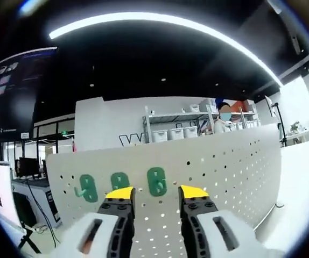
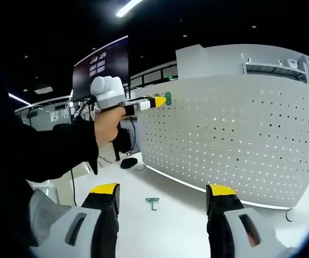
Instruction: Insert the hook assembly into the mounting plate slot until the hook locks in place.
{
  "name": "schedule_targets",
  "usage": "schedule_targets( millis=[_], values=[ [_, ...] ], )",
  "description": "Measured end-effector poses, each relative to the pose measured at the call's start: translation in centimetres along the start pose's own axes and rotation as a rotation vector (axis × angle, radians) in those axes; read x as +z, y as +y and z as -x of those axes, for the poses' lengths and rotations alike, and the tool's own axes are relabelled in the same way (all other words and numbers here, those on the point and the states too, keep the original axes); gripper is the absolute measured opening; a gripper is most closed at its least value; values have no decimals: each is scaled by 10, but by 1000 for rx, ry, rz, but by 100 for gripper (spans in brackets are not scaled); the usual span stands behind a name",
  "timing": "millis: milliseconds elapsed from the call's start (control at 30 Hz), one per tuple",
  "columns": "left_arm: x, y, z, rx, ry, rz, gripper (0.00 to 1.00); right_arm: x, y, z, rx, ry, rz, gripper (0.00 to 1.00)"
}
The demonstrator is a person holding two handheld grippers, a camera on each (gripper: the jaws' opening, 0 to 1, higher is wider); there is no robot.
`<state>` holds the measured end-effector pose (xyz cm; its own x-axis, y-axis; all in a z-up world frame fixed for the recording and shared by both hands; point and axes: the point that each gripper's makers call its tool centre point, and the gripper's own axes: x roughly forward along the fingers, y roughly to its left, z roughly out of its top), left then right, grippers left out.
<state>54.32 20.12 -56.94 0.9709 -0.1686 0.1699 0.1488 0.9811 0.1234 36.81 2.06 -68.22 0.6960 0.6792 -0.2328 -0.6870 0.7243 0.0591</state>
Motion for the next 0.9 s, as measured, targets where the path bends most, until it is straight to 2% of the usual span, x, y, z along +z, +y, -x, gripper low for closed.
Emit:
schedule_targets(
  millis=[433, 667, 900],
  values=[
    [10, -3, 27, -20, -4, 11, 39, 4, 3, -1, 18, -2, 16, 62],
    [6, -4, 44, -35, 14, 22, 39, 6, 4, -2, 30, -7, 24, 62],
    [1, -4, 70, -60, 42, 27, 41, 7, 3, -3, 38, -8, 32, 62]
  ],
)
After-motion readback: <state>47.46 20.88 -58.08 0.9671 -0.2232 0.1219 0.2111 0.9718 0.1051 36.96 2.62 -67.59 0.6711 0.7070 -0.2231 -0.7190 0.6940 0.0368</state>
